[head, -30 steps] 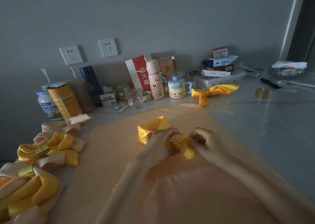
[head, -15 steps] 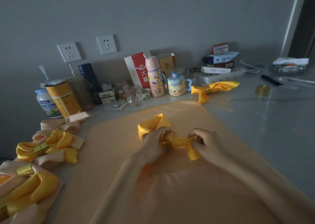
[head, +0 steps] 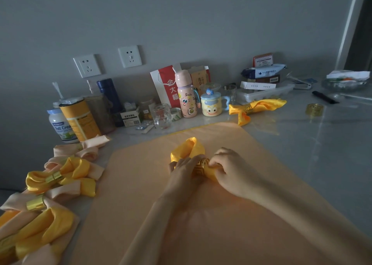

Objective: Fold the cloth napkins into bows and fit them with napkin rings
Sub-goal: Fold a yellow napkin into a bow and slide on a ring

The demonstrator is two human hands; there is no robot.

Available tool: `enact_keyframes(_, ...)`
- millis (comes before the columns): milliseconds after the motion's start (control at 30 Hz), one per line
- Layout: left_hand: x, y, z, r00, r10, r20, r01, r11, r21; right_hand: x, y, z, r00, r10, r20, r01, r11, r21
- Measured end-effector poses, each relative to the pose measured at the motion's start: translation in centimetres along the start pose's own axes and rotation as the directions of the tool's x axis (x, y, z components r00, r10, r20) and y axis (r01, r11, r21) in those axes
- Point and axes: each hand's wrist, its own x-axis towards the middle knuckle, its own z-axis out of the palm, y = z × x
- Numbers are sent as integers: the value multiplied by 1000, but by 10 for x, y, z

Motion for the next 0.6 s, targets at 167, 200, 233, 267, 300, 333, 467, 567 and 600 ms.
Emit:
enact_keyframes(167,-1,6,-3,1000,-19,5,19,999,-37,23,-4,-1,959,185,216,-215,968,126)
enact_keyframes(200,1,6,-4,1000,-28,10,28,999,-41,26,-1,2,965,164,203,-187,977,102)
enact_keyframes(233,3,4,-3,998,-55,35,57,997,-45,28,2,6,973,149,178,-166,982,87)
enact_keyframes(267,5,3,-3,995,-80,52,82,996,-45,29,5,12,981,139,138,-153,984,94)
enact_keyframes(300,7,0,-1,993,-98,66,102,994,-45,29,8,19,989,122,84,-132,982,131)
enact_keyframes(333,9,-2,0,990,-105,89,110,993,-51,29,11,25,994,103,28,-106,979,173)
enact_keyframes(467,11,-6,-7,967,-108,230,154,969,-195,25,17,40,991,40,-127,-13,978,209)
enact_keyframes(567,13,-15,-13,983,-153,101,181,900,-396,24,13,45,984,-42,-176,89,959,271)
enact_keyframes(600,14,-17,-13,982,-186,35,182,880,-439,23,11,47,981,-63,-181,116,947,299)
